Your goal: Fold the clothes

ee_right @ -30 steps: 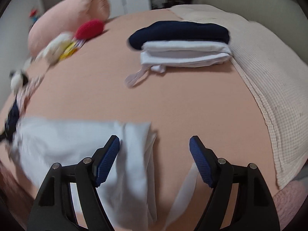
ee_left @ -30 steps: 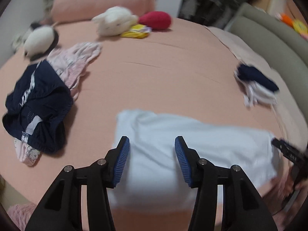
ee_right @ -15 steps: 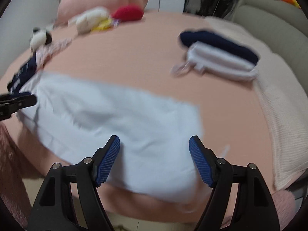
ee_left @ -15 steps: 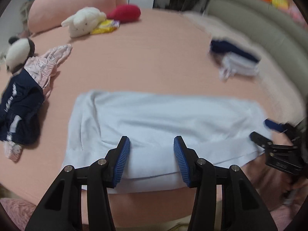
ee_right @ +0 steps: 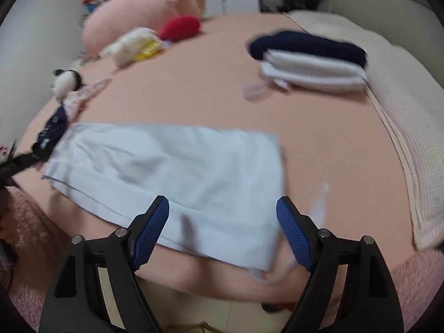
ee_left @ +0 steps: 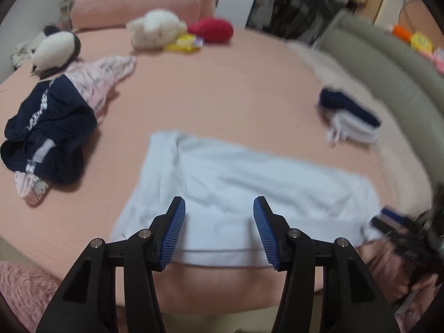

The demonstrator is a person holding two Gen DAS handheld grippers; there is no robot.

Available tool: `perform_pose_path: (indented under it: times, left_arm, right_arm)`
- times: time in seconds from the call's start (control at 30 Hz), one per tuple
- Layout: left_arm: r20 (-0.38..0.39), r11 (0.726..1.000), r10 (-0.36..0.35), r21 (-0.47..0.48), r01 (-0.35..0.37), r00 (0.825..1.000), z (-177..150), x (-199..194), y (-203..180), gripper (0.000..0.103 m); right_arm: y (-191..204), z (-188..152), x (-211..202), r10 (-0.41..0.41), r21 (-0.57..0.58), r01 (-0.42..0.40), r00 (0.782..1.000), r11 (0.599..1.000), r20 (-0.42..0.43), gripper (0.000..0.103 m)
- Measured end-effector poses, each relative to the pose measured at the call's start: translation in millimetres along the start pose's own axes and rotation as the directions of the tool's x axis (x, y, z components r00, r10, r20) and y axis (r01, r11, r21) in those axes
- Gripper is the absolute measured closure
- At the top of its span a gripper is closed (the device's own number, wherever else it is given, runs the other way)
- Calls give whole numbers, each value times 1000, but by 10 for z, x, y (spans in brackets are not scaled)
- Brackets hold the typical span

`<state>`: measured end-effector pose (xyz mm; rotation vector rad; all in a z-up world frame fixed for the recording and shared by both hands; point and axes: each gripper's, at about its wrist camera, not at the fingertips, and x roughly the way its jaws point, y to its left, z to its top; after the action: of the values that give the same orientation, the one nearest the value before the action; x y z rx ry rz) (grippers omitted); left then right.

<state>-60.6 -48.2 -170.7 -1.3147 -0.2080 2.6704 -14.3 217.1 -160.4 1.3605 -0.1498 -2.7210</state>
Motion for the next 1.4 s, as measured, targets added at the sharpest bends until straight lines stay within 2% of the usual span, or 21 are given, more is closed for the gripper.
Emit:
perform_pose_path:
  times: [0.07,0.17,0.33,0.43,0.53,0.6,0.67,0.73,0.8,0.9,0.97,1.03,1.13,1.2,1.3,1.33,1.4]
  left_arm:
    - [-11,998,12,66,-11,1000,-40,28,-135,50]
    - [-27,986,31,166,-26,999,-99,69,-338,50]
    - [-48,944,66,327,-47,997,-198,138,-676,50]
    - [-90,922,65,387,-25,994,-273,246,-822,50]
    - [-134,919,84,393,-25,987,-305,351,-835,50]
    - [-197,936,57,353,16,979,-326,354,-766,51]
    - [-255,955,4,289,72,967,-331,317,-666,51]
    - [-250,971,-76,204,129,965,-264,229,-537,51]
    - [-217,978,-138,124,168,966,-160,143,-403,51]
    - [-45,991,-131,33,133,990,194,19,-174,49]
    - [5,997,-79,-14,79,997,382,99,-13,48]
    - [-13,998,-8,-68,7,1000,532,318,198,48]
    - [-42,990,17,-140,-22,999,602,542,474,48]
    - [-55,984,25,-175,-34,998,582,662,524,48]
    - [-95,957,56,-278,-81,994,476,784,736,46]
    - [-90,949,54,-305,-79,994,459,784,787,45]
    - [-32,939,21,-344,-31,999,469,680,839,45]
  right_arm:
    - [144,-21,16,32,-41,-32,999,999,-9,22]
    - [337,-115,166,-31,-156,24,999,987,-42,22]
    - [470,-232,158,-36,-241,20,997,970,-63,22]
    - [484,-250,127,-56,-247,42,997,968,-49,22]
    - [375,-182,70,-3,-173,0,1000,985,-18,22]
    - [295,-120,8,33,-117,-31,999,993,21,22]
    - [208,-87,47,1,-80,0,1000,997,16,22]
    - [123,-72,143,-52,-54,51,998,997,-24,22]
    - [63,-108,268,-48,-62,43,995,997,-91,25]
    - [13,-41,167,-5,-39,3,999,999,-41,28]
    - [-92,61,130,-10,-6,10,1000,1000,6,27]
    - [-197,164,94,-16,27,14,998,1000,54,26]
    - [-442,350,187,-76,88,70,995,994,64,26]
    - [-629,434,301,-127,129,120,991,984,42,26]
    - [-798,357,612,-170,146,178,983,973,-71,27]
    - [-804,328,623,-172,148,180,983,973,-62,26]
    - [-789,313,604,-202,140,208,978,968,-55,25]
